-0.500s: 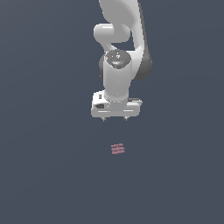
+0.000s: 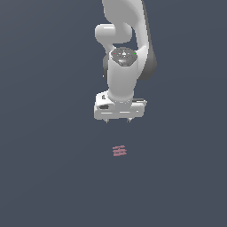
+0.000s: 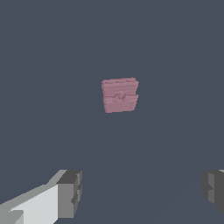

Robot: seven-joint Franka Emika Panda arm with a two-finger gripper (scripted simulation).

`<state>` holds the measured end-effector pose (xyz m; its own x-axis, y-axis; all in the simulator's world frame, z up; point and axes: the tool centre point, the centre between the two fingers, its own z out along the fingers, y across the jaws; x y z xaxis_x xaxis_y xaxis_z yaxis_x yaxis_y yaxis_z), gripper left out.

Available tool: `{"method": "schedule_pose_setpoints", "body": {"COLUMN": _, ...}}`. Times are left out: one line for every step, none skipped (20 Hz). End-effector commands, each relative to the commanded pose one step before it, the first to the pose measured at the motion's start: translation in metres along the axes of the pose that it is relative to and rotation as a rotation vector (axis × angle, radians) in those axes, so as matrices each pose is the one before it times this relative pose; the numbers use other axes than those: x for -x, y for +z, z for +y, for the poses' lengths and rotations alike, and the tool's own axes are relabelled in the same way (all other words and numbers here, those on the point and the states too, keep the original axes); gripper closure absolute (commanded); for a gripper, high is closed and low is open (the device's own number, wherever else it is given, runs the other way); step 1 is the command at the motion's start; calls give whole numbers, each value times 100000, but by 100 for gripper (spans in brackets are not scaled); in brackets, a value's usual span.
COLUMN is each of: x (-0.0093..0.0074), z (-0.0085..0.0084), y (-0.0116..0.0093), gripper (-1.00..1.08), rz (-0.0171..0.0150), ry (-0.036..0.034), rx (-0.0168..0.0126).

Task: Pick up the object and move it to a goal position.

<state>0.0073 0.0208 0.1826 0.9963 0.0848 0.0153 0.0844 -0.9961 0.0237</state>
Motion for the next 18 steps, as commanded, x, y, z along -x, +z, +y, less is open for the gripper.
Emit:
{"method": "schedule_pose_setpoints", "body": {"x": -197, "z": -134, "y": -188, "gripper": -92, "rz": 569, "ry": -1108, "rx": 405}}
{"method": "schedule_pose_setpoints", "body": {"x": 13, "z": -27, "y": -9, "gripper": -92, "rz": 0, "ry": 0, "rx": 0}}
{"method": "schedule_pose_setpoints", "body": {"x": 35, "z": 63, "y": 57, "gripper": -92, "rz": -140, "ry": 276, "rx": -95}}
{"method": "schedule_pose_setpoints", "body": {"x": 6, "z": 12, "y": 18, "gripper": -92, "rz": -38, "ry": 176, "rx": -30}}
{"method": "schedule_pose_setpoints", "body": {"x": -21, "z": -7, "y": 10, "gripper": -92, "rz": 5, "ry": 249, "rx": -7}}
{"method": "schedule_pose_setpoints", "body": {"x": -31, "z": 0, "y": 16, "gripper": -92, "rz": 5, "ry": 390, "rx": -13}}
{"method": "schedule_pose_setpoints", "body": {"x": -38, "z": 2, "y": 25, "gripper": -92, "rz": -3, "ry": 534, "rx": -23}}
{"method": "schedule_pose_setpoints", "body": {"x": -43, "z": 4, "y": 34, "gripper": -92, "rz": -13, "ry": 676, "rx": -34}}
{"method": "schedule_pose_setpoints", "body": {"x": -50, "z": 7, "y": 43, "gripper": -92, "rz": -21, "ry": 819, "rx": -44}}
{"method": "schedule_pose_setpoints", "body": {"x": -57, "z": 6, "y": 51, "gripper": -92, "rz": -28, "ry": 955, "rx": -53}}
{"method": "schedule_pose_setpoints", "body": {"x": -64, "z": 9, "y": 59, "gripper": -92, "rz": -34, "ry": 1094, "rx": -61}}
{"method": "schedule_pose_setpoints", "body": {"x": -70, "z": 7, "y": 65, "gripper": -92, "rz": -39, "ry": 1204, "rx": -66}}
{"method": "schedule_pose_setpoints", "body": {"x": -77, "z": 7, "y": 70, "gripper": -92, "rz": -41, "ry": 1302, "rx": -69}}
{"method": "schedule_pose_setpoints", "body": {"x": -85, "z": 6, "y": 76, "gripper": -92, "rz": -42, "ry": 1426, "rx": -72}}
{"method": "schedule_pose_setpoints", "body": {"x": -94, "z": 5, "y": 83, "gripper": -92, "rz": -45, "ry": 1558, "rx": -76}}
{"method": "schedule_pose_setpoints", "body": {"x": -101, "z": 4, "y": 90, "gripper": -92, "rz": -49, "ry": 1682, "rx": -80}}
{"method": "schedule_pose_setpoints", "body": {"x": -109, "z": 3, "y": 98, "gripper": -92, "rz": -56, "ry": 1824, "rx": -85}}
{"method": "schedule_pose_setpoints", "body": {"x": -116, "z": 1, "y": 106, "gripper": -92, "rz": -61, "ry": 1954, "rx": -88}}
